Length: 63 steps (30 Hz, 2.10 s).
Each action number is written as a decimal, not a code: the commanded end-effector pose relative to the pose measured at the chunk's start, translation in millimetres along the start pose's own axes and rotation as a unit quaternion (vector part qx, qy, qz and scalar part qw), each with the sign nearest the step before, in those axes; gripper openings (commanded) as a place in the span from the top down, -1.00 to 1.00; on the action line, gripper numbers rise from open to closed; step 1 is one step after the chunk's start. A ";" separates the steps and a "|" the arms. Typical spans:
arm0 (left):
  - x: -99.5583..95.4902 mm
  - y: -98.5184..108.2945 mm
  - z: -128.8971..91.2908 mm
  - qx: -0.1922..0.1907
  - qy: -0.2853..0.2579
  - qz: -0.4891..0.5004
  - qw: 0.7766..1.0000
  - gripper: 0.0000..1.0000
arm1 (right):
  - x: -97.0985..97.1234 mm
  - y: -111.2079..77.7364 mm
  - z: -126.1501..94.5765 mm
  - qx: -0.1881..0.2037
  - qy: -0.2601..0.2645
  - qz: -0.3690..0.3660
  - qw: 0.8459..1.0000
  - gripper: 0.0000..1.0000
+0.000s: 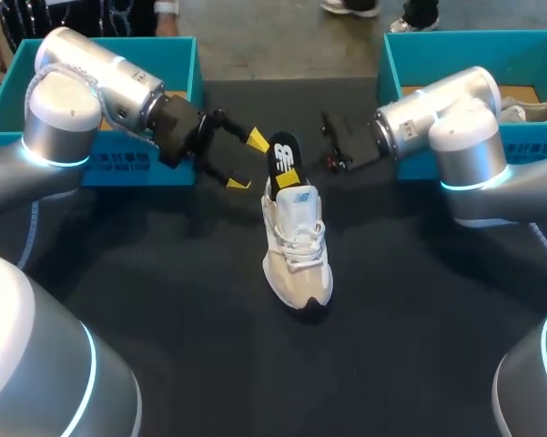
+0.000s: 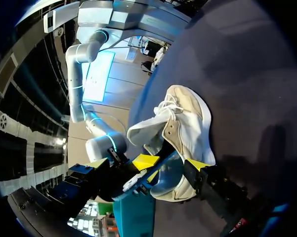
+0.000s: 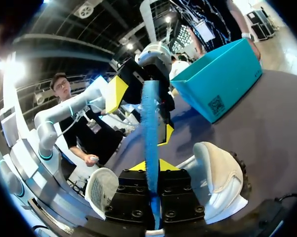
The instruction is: Take the shoe out of the shoebox, open the shoe tongue, remove and reinsert the insole, then place the shoe into the shoebox
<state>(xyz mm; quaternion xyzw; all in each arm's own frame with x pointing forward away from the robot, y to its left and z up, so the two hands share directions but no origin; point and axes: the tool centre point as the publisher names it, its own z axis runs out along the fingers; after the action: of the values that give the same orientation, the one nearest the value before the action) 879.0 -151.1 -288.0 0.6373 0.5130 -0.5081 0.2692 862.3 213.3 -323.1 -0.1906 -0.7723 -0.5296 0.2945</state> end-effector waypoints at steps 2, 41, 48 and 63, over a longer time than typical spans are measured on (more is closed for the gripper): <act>-0.3 0.0 -0.2 0.000 0.000 0.001 1.000 -1.00 | -5.5 3.0 -0.8 0.015 0.014 0.008 1.000 1.00; 1.4 1.5 -4.2 -0.003 0.003 0.004 1.000 -1.00 | 11.7 -12.2 5.4 0.025 0.007 0.025 0.999 0.32; 0.9 -2.0 -6.3 -0.003 0.003 0.005 1.000 -1.00 | 5.1 -3.5 -0.4 0.024 -0.002 0.015 1.000 0.38; 0.0 -2.2 -6.5 -0.002 0.007 0.004 1.000 -1.00 | -7.8 -8.0 5.2 0.059 0.024 0.034 0.997 1.00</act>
<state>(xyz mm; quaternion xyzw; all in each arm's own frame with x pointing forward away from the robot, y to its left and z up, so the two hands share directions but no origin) 878.7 -143.7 -284.9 0.6414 0.5135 -0.5022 0.2697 853.5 208.7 -331.2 -0.1923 -0.7868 -0.4843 0.3308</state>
